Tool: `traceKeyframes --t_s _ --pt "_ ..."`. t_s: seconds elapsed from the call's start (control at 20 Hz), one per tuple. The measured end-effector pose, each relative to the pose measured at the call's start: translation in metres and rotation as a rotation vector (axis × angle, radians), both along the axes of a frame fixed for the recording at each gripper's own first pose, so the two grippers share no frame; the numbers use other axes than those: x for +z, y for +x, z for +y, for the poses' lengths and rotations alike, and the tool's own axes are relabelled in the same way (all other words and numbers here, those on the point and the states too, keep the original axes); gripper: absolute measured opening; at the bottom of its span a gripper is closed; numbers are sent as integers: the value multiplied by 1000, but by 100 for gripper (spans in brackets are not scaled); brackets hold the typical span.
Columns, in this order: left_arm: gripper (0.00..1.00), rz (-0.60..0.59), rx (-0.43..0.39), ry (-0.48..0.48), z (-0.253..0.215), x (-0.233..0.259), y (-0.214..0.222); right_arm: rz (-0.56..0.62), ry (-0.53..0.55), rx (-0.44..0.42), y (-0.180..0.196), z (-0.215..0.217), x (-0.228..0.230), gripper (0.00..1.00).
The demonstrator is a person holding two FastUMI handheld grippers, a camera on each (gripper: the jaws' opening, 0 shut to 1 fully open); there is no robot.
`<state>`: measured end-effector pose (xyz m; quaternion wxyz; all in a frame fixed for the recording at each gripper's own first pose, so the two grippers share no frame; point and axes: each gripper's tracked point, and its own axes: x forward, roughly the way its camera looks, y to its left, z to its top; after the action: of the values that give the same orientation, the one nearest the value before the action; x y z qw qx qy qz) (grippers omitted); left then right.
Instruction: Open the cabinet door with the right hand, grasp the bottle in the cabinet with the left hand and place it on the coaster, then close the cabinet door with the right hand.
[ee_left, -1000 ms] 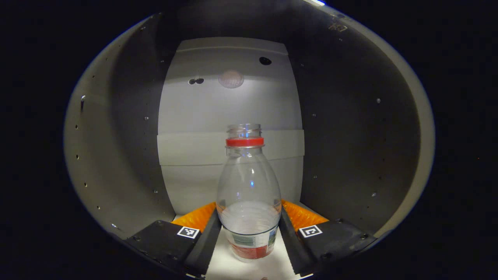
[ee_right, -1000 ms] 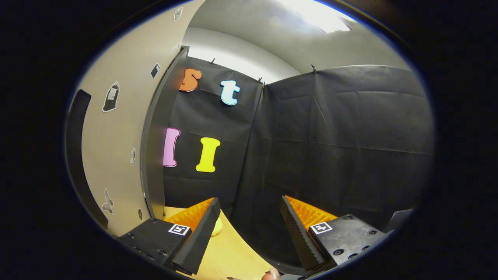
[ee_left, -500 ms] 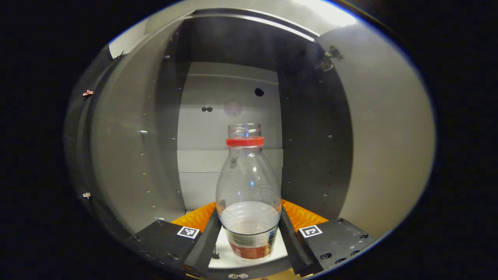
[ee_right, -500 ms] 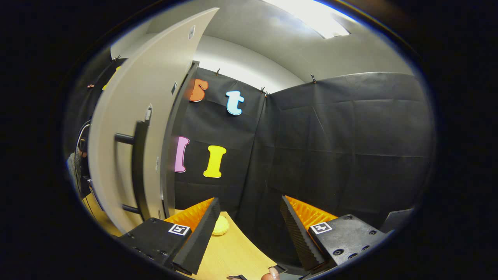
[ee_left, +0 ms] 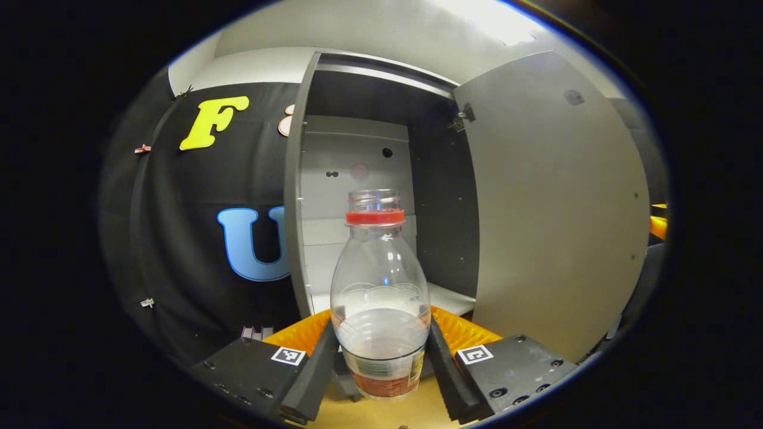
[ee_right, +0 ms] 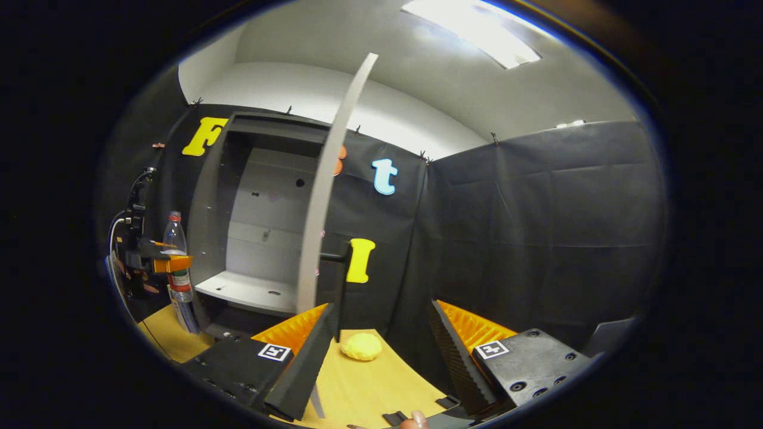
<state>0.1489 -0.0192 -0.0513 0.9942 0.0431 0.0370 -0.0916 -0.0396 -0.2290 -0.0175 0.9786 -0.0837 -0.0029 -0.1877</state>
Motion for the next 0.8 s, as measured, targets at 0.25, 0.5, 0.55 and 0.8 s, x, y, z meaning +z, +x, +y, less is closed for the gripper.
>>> traceKeyframes --t_s 0.25,0.5,0.55,0.8 --pt "77 -8 -6 34 21 -25 -41 -4 12 120 21 72 -7 96" --pt "77 37 -58 30 25 -86 -72 -6 122 227 72 128 -34 96" --pt "77 52 -78 18 22 -100 -78 -5 141 243 81 137 -40 96" --pt "77 82 -85 -68 25 -169 -97 11 155 293 130 160 -76 96"
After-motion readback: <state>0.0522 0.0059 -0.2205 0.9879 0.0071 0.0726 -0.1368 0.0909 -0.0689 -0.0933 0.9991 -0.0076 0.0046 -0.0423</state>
